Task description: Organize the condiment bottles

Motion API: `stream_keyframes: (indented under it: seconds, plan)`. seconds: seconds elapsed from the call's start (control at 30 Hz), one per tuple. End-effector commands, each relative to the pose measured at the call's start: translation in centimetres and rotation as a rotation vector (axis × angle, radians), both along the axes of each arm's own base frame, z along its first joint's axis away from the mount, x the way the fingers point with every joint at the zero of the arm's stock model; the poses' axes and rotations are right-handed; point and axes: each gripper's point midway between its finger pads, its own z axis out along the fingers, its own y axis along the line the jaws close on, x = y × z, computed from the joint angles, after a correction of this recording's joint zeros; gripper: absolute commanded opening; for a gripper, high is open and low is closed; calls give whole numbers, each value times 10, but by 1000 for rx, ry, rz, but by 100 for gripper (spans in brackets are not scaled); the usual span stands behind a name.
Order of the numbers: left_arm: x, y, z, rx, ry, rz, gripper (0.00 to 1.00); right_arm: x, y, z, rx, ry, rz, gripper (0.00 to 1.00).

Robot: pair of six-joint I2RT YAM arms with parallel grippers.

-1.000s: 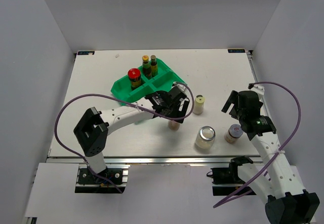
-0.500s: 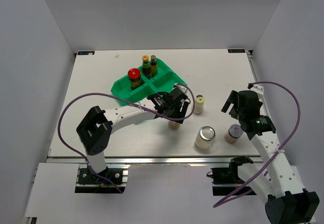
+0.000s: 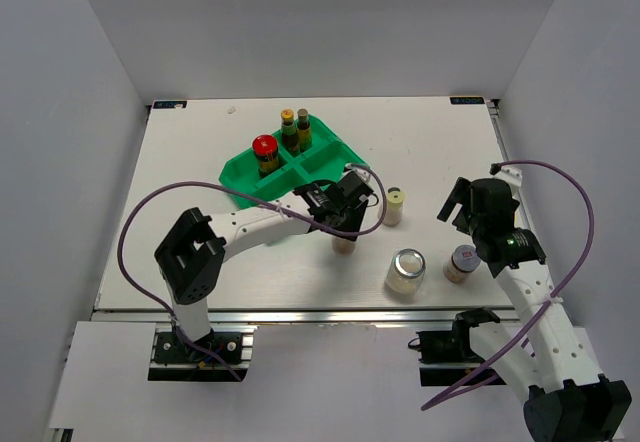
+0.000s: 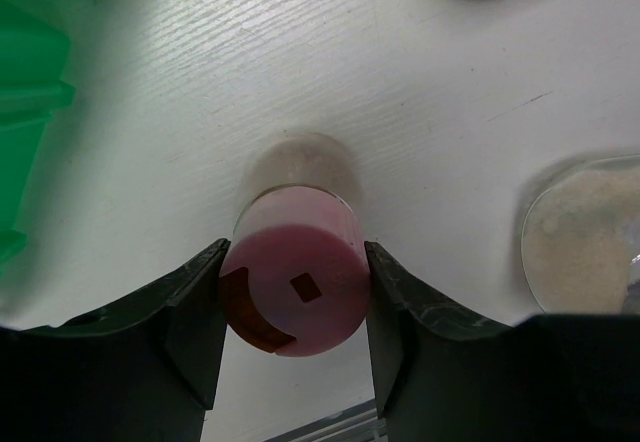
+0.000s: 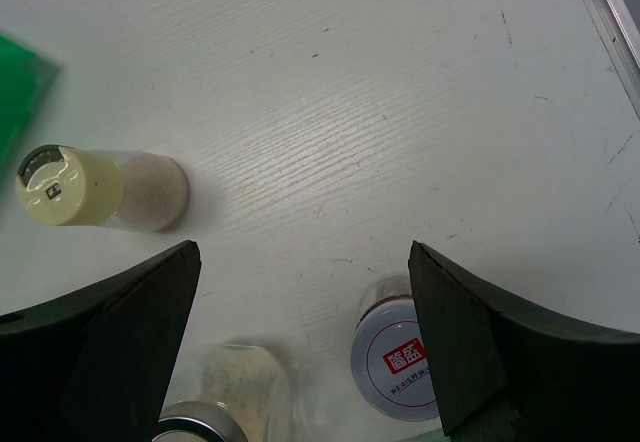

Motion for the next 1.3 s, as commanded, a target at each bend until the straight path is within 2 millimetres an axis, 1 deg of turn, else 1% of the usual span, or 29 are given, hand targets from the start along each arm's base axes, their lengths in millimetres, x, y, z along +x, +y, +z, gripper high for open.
stream_keyframes:
  seconds: [0.0,0.03,0.07,0.1,0.17,0.2,0.23,0.3,0.33,0.37,0.4,0.43,0.47,0.5,0.53,0.6,0.67,0.77,0.87,0.97,1.07,1.1,1.17,1.2,1.27]
  plan:
    - [13,-3,57,-78,-113,31,37,3,-2,9,-3,-44,1,89]
    - [13,2,61,-67,-125,45,35,3,-1,9,0,-45,5,89]
    - [17,6,70,-68,-149,63,35,4,0,10,1,-51,9,89]
    - [21,14,87,-70,-200,98,35,3,0,9,0,-49,9,89]
    - [26,29,101,-53,-244,150,35,4,1,10,2,-53,20,89]
    - [32,40,119,-61,-297,202,35,4,2,10,5,-56,24,89]
    - [33,47,126,-61,-312,222,35,4,2,10,7,-57,25,89]
    - [45,67,135,-69,-334,285,34,4,3,11,9,-59,30,90]
    - [49,77,145,-90,-345,315,33,4,3,10,9,-57,33,89]
    - [61,94,148,-94,-347,372,30,4,4,10,8,-57,36,89]
    - [66,103,147,-103,-350,398,30,4,5,11,11,-61,40,89]
    - [68,109,154,-135,-355,406,30,5,5,11,11,-62,42,89]
    - [78,122,155,-141,-362,429,30,5,5,12,11,-63,44,89]
    - [82,126,153,-158,-360,433,30,5,5,11,9,-60,45,89]
    - [88,136,154,-157,-368,460,30,5,5,11,8,-59,46,89]
    - [96,141,154,-150,-393,459,30,5,5,10,10,-56,46,89]
    - [102,146,142,-125,-390,453,30,5,5,10,7,-56,48,89]
    - [106,144,131,-125,-363,435,30,5,5,9,4,-51,49,89]
    - [106,143,120,-119,-341,423,30,6,4,7,-3,-42,45,89]
    - [105,148,109,-94,-324,443,30,6,4,5,-4,-35,45,89]
    - [109,149,98,-82,-306,443,31,6,4,3,-7,-29,43,89]
    - [111,146,90,-78,-290,436,31,6,3,3,-7,-29,41,89]
    - [116,145,84,-77,-275,438,31,6,4,3,-7,-26,43,89]
    - [119,144,75,-73,-253,434,30,6,4,1,-8,-23,45,89]
    - [124,139,70,-86,-243,417,29,7,4,-1,-12,-15,45,89]
